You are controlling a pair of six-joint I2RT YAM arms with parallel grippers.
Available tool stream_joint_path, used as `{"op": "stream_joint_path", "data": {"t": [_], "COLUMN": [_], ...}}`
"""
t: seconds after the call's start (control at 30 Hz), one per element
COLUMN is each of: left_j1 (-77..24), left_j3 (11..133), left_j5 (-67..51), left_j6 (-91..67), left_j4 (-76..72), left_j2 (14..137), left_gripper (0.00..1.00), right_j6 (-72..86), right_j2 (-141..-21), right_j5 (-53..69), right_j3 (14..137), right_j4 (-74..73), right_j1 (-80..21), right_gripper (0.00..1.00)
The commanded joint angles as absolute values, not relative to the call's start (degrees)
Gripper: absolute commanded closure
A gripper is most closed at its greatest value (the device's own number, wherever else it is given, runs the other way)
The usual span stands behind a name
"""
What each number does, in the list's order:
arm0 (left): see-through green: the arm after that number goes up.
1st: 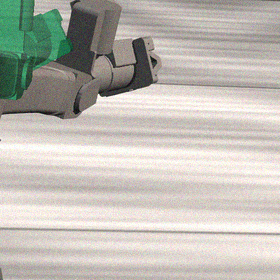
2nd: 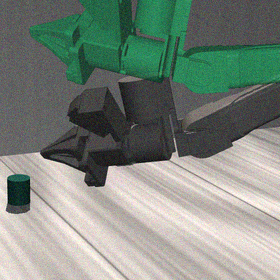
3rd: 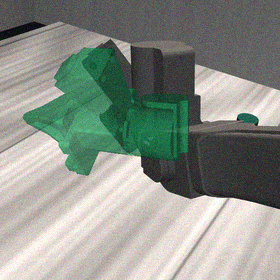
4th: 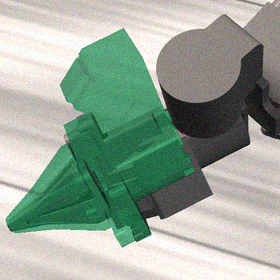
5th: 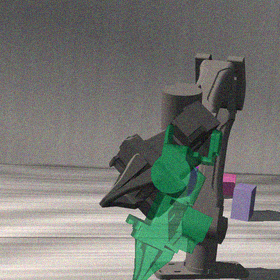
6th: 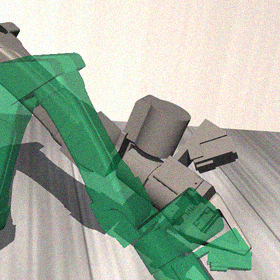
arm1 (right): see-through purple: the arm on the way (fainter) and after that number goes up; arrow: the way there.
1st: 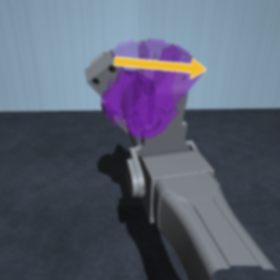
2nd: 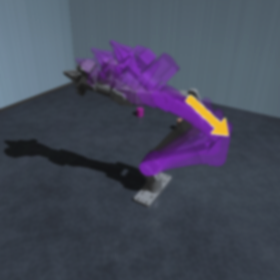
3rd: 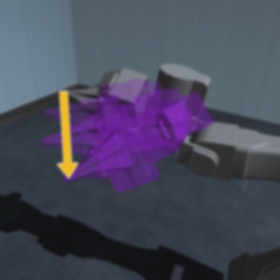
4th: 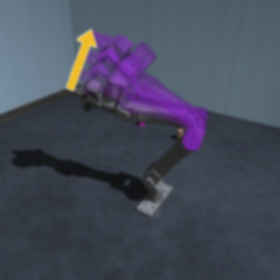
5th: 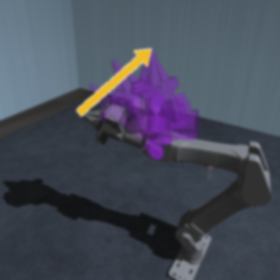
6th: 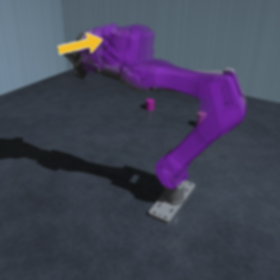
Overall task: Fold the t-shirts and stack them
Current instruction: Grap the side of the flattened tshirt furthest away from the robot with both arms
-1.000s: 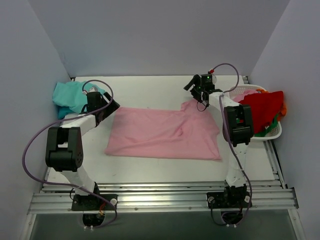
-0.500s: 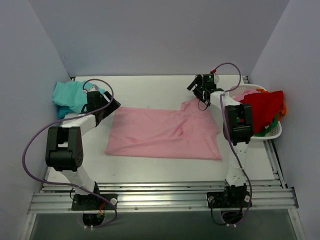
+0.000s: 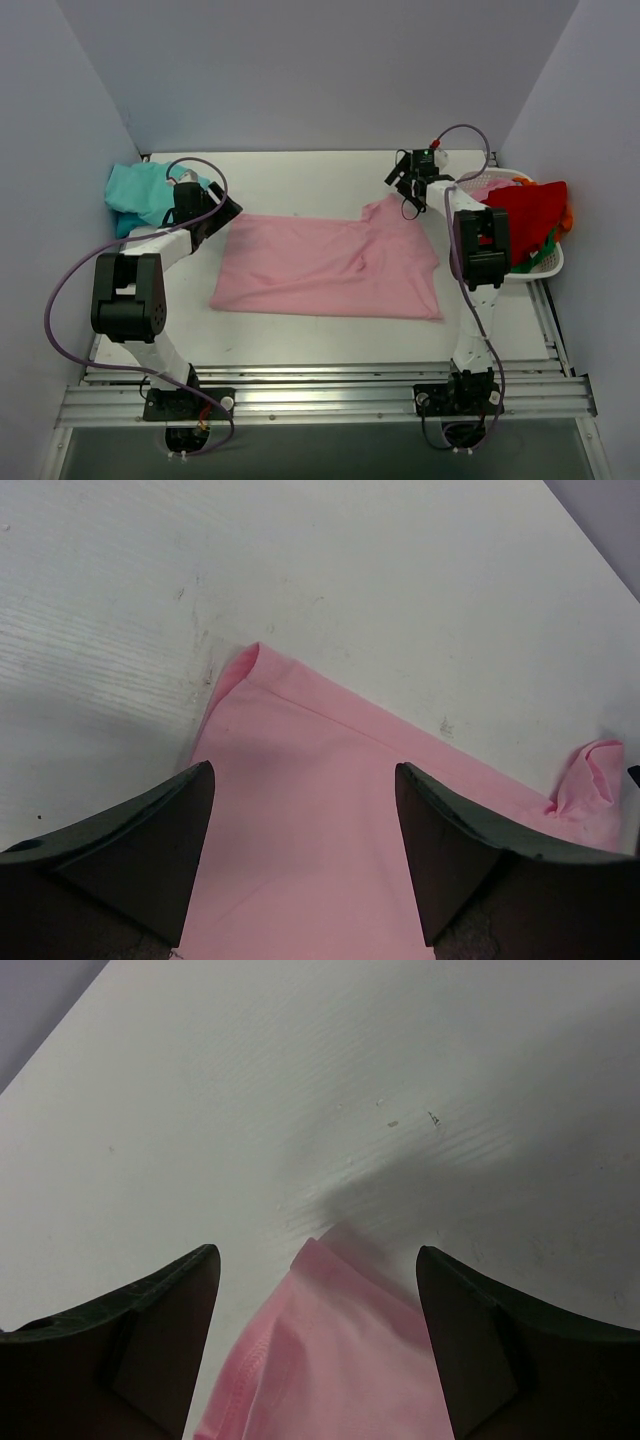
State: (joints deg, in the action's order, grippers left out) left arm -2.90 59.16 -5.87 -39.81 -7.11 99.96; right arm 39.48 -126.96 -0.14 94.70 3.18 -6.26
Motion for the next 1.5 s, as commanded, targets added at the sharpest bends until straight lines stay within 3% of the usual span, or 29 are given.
{"op": "stream_joint_path", "data": {"t": [0.0,0.3,0.6,0.7,0.73,0.77,0.8,0.83,1.23,1.47], "left_j1": [-2.6,-2.6,-2.5,-2.5,-2.5,-2.5,-2.5,-2.5,-1.5,-1.5], "left_j3": [60.2,59.8,59.2,59.2,59.2,59.2,59.2,59.1,64.6,70.7], "left_j5": [-6.9,-6.9,-7.4,-7.5,-7.4,-7.5,-7.4,-7.4,2.5,0.0], "left_j6": [-39.7,-39.8,-39.9,-39.8,-39.8,-39.8,-39.8,-39.8,-37.1,-37.7], "left_j4": [-9.9,-10.4,-10.8,-10.6,-10.6,-10.6,-10.6,-10.5,-0.9,-0.9], "left_j2": [98.3,99.1,99.1,99.1,99.0,98.9,98.9,99.0,100.7,109.9], "left_gripper": [0.18,0.19,0.19,0.19,0.19,0.19,0.19,0.19,0.18,0.18], "right_j6": [38.5,39.1,39.3,39.4,39.3,39.3,39.4,39.4,39.6,39.6], "right_j2": [-127.1,-128.9,-129.7,-129.6,-129.6,-129.7,-129.7,-129.8,-129.0,-128.2], "right_j5": [-0.6,1.1,1.8,1.8,1.9,2.2,2.4,2.5,2.5,2.9], "right_j3": [94.9,94.7,93.4,93.3,93.2,93.2,93.1,93.2,91.6,91.1], "right_j4": [3.1,4.0,4.7,4.7,4.7,4.8,4.8,4.6,4.7,5.2], "right_j1": [-6.9,-8.5,-8.3,-8.0,-7.8,-7.8,-7.7,-7.6,-6.7,-6.4], "right_gripper": [0.25,0.28,0.41,0.56,0.72,0.80,0.98,1.00,1.00,1.00]}}
